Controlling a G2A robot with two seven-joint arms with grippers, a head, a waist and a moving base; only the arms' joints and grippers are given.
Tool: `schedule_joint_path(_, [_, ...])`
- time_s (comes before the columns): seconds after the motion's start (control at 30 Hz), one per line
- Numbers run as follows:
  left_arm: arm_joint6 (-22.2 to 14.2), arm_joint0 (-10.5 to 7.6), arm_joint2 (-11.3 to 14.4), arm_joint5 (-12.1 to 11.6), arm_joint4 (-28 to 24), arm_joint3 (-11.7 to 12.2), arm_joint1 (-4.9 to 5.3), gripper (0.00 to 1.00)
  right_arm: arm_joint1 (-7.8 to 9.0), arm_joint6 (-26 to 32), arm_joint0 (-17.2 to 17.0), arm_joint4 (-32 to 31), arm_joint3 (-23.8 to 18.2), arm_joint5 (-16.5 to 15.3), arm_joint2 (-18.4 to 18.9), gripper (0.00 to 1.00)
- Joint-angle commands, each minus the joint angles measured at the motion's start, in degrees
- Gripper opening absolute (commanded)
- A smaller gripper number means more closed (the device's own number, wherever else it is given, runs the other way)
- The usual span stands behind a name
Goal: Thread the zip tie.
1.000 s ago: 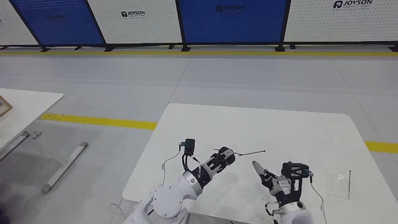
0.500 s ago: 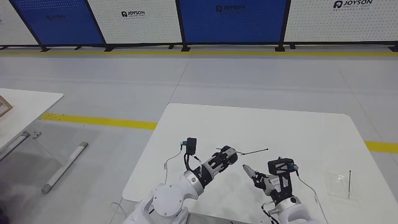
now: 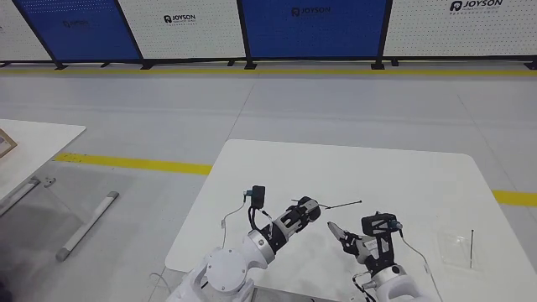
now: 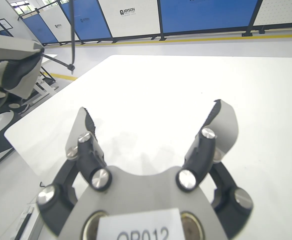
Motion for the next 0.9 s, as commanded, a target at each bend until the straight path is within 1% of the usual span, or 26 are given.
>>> schedule_joint_path(0.0, [0.0,0.0,0.0,0.0,0.0,0.0,0.0,0.0,0.0,0.0,0.0,0.0,0.0,0.0,0.0,1.0])
schedule_joint_path(0.13, [0.0,0.0,0.0,0.0,0.0,0.0,0.0,0.0,0.0,-0.2,0.0,0.1,0.1,0.0,0.0,1.0])
schedule_joint_path(0.23, [0.0,0.0,0.0,0.0,0.0,0.0,0.0,0.0,-0.03,0.5,0.9,1.1,0.6,-0.6,0.0,1.0])
schedule_joint_path(0.27, [0.0,0.0,0.0,0.0,0.0,0.0,0.0,0.0,-0.07,0.7,1.3,2.4,0.6,-0.9,0.0,1.0])
schedule_joint_path(0.3, [0.0,0.0,0.0,0.0,0.0,0.0,0.0,0.0,-0.07,1.4,1.8,4.4,0.8,-1.9,0.3,1.0])
schedule_joint_path(0.33, [0.0,0.0,0.0,0.0,0.0,0.0,0.0,0.0,-0.03,2.1,2.2,5.1,1.0,-2.4,0.6,1.0])
schedule_joint_path(0.4, [0.0,0.0,0.0,0.0,0.0,0.0,0.0,0.0,0.01,2.9,2.8,5.4,1.1,-2.4,1.0,1.0])
schedule_joint_path(0.87, [0.0,0.0,0.0,0.0,0.0,0.0,0.0,0.0,0.01,2.9,2.8,5.4,1.1,-2.4,1.0,1.0])
